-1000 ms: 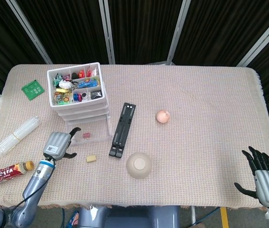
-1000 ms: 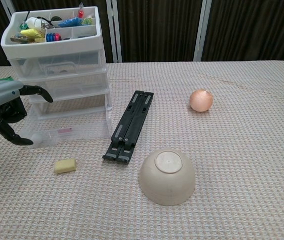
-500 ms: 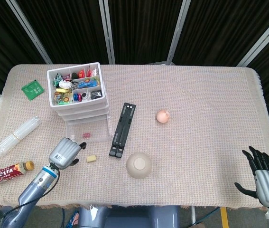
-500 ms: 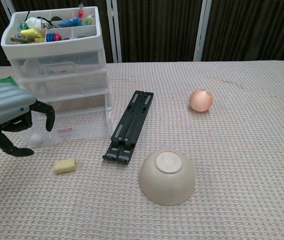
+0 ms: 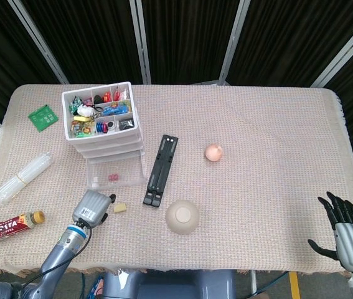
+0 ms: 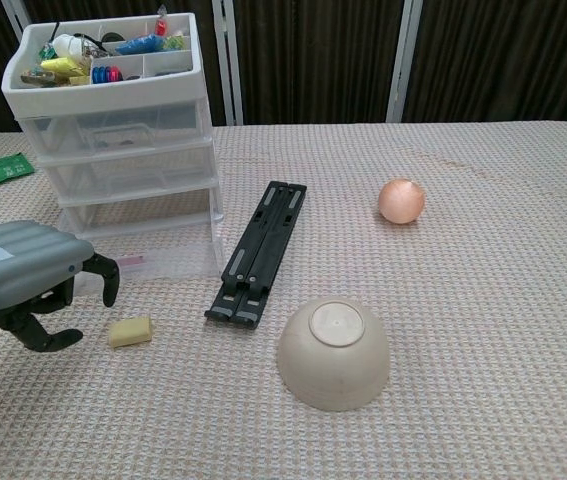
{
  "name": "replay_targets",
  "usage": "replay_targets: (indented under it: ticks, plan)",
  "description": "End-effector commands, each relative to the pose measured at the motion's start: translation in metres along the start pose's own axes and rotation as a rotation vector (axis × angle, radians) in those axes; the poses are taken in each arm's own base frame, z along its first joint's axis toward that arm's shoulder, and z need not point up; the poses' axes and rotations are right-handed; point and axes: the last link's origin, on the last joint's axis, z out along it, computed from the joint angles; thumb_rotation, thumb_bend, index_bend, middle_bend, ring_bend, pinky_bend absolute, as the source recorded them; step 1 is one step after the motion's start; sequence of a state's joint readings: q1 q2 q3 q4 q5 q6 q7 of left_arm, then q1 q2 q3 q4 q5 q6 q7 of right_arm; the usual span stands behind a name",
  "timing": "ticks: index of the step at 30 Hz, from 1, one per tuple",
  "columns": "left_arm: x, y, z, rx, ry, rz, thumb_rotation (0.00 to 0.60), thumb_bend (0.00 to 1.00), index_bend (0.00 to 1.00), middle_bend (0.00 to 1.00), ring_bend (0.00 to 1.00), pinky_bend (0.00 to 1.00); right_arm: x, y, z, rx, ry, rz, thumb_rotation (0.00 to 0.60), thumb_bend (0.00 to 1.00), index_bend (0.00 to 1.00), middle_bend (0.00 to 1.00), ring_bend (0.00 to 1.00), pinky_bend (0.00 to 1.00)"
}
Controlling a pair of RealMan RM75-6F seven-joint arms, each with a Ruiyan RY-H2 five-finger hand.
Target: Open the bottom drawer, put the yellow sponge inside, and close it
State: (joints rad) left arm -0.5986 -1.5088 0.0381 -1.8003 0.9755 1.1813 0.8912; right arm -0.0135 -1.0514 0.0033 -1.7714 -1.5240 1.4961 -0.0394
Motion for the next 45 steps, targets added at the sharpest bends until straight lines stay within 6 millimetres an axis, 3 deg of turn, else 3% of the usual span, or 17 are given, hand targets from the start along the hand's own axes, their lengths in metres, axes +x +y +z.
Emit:
replay_targets:
  ticks: [1,13,45]
  plan:
    - [-0.001,0.016,0.005,0.024,-0.028,-0.024,0.6,0.37,0.38,1.0,0.95,0.77,0.0,0.0,0.0,0.0,0.0,0.001,0.6,0.06,0.1,0.0,0.0,0.0]
    - [0.0,0.033,0.016,0.102,0.029,0.003,0.6,0.37,0.37,1.0,0.95,0.77,0.001,0.0,0.0,-0.001,-0.002,0.011,0.6,0.06,0.1,0.0,0.0,0.0]
    - [-0.01,0.042,0.024,0.118,-0.004,-0.014,0.6,0.37,0.35,1.0,0.95,0.77,0.001,0.0,-0.001,-0.003,-0.005,0.016,0.6,0.06,0.11,0.0,0.0,0.0]
